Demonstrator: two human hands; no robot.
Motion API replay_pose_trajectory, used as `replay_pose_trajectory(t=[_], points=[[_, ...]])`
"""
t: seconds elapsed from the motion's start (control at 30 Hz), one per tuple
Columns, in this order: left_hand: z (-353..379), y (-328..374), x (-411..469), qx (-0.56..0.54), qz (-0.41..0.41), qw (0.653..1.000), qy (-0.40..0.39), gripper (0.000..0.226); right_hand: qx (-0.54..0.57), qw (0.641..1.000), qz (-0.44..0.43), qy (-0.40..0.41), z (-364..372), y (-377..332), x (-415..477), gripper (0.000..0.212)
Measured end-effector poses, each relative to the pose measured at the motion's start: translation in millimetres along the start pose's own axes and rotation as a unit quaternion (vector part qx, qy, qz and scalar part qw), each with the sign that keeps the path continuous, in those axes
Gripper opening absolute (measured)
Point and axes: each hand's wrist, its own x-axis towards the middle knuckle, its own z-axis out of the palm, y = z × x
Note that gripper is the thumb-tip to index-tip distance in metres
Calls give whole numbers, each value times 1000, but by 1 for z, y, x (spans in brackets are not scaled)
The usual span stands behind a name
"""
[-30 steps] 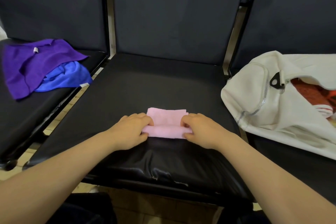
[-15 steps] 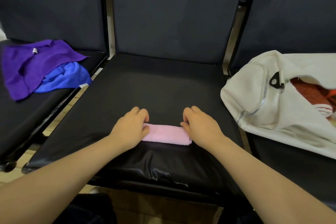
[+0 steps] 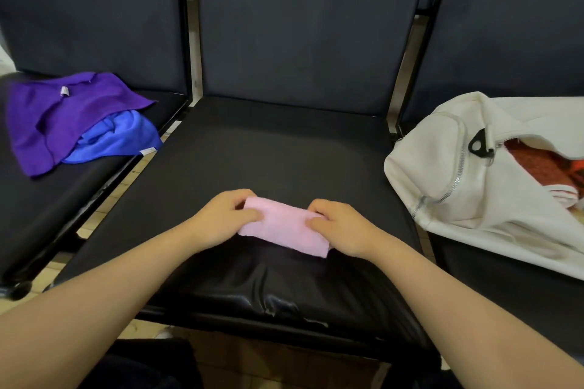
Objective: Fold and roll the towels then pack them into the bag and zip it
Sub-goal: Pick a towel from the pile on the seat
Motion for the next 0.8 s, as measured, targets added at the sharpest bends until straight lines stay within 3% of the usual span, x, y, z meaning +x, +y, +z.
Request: replay_pose_trajectory(t=[0.1,0.23,0.37,0.57,0.67,0.8], points=[[0,8,-3,-170,-34,985,-14,38,104,994,2,-37,-1,-3,-2,28],[9,22,-5,-243,-28,969,-19,19,182,983,-25,-26,3,-15,-5,31],[14,28,-3,-220,-17,975,33,22,211,977,-6,-25,4,-23,-6,26],[21,42,5,-210,-26,976,56,27,327,942,73,-20,-2,-24,-8,40],[29,58,10,-204,-30,977,52,31,320,943,88,-4,-12,-27,-13,38],[44,86,18,-215,-46,972,81,29,243,963,83,86,-42,-33,-31,24]])
